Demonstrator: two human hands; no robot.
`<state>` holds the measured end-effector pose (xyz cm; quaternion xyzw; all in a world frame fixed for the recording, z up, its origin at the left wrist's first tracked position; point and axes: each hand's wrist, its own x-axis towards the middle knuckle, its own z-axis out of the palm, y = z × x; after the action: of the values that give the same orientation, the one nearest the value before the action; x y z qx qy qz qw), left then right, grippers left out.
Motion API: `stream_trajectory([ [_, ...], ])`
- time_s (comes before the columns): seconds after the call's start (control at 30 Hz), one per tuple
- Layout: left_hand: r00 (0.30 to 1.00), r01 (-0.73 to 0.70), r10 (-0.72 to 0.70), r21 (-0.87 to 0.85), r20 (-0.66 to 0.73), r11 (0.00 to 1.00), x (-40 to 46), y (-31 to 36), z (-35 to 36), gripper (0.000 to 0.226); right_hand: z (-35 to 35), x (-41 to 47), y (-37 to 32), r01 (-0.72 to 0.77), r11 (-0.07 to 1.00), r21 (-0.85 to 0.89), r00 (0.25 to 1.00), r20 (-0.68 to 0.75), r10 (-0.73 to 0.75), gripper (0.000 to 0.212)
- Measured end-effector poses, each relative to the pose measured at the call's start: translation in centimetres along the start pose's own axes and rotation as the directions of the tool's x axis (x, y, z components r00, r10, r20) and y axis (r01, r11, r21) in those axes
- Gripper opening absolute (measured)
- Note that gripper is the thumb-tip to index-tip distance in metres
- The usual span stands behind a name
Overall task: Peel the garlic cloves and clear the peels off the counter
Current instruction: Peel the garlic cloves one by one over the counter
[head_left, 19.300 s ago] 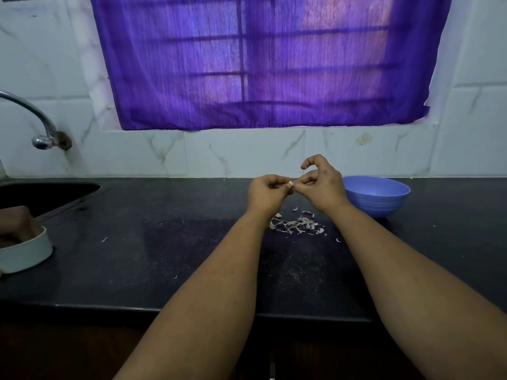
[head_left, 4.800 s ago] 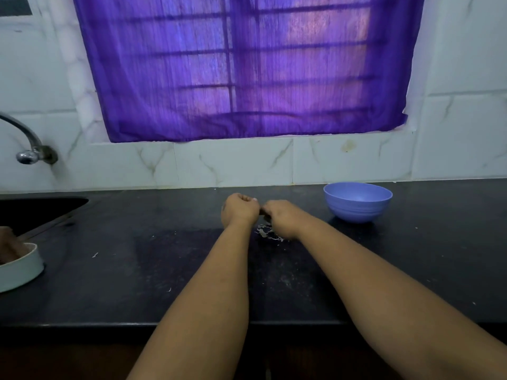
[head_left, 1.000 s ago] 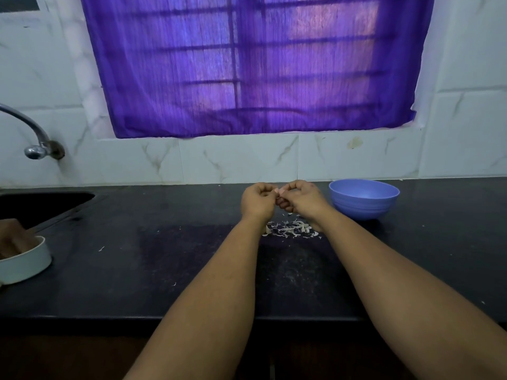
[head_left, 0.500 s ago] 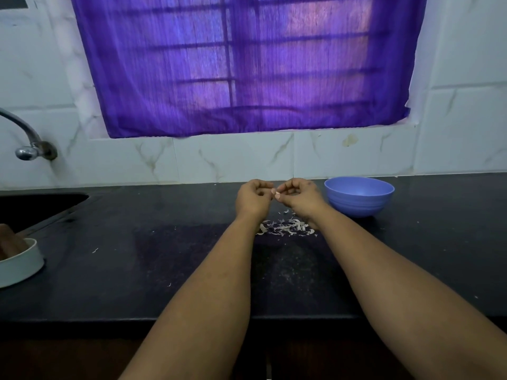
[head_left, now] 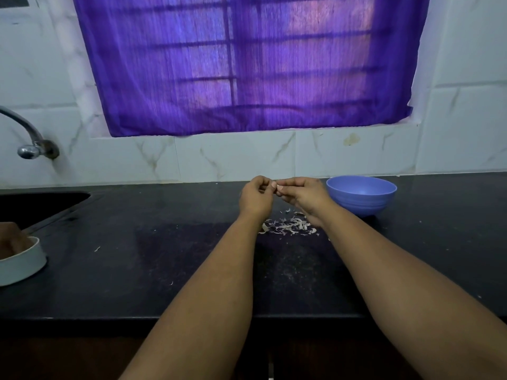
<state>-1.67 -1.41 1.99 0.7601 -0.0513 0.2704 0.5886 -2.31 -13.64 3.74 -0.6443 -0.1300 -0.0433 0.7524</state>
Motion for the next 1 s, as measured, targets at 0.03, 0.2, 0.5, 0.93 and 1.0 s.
stream_trajectory([
  [0.03,1.000,0.000,0.000,-0.010,0.007,1.000,0.0,0.0,0.0,0.011,-0.1,0.0,-0.1,-0.024,0.999,0.039,1.000,0.003,0.024,0.016],
  [0.2,1.000,-0.017,0.018,-0.037,0.026,0.999,-0.2,0.2,-0.1,0.012,-0.3,0.0,-0.4,-0.080,0.986,0.147,0.997,-0.006,0.082,0.008],
  [0.5,0.993,0.093,-0.079,-0.157,0.093,0.983,-0.5,0.5,0.0,0.012,0.1,-0.3,-0.4,-0.020,0.995,-0.096,0.996,-0.089,0.012,0.006],
  [0.93,0.951,0.278,-0.226,-0.267,0.210,0.923,-0.4,0.1,0.1,0.013,-1.3,0.1,-0.2,0.135,0.735,-0.665,0.977,-0.032,-0.209,0.011],
  [1.0,0.947,0.296,-0.240,-0.292,0.213,0.909,-0.5,0.2,0.1,0.015,-1.4,0.1,-0.3,0.146,0.709,-0.690,0.978,-0.007,-0.208,0.009],
])
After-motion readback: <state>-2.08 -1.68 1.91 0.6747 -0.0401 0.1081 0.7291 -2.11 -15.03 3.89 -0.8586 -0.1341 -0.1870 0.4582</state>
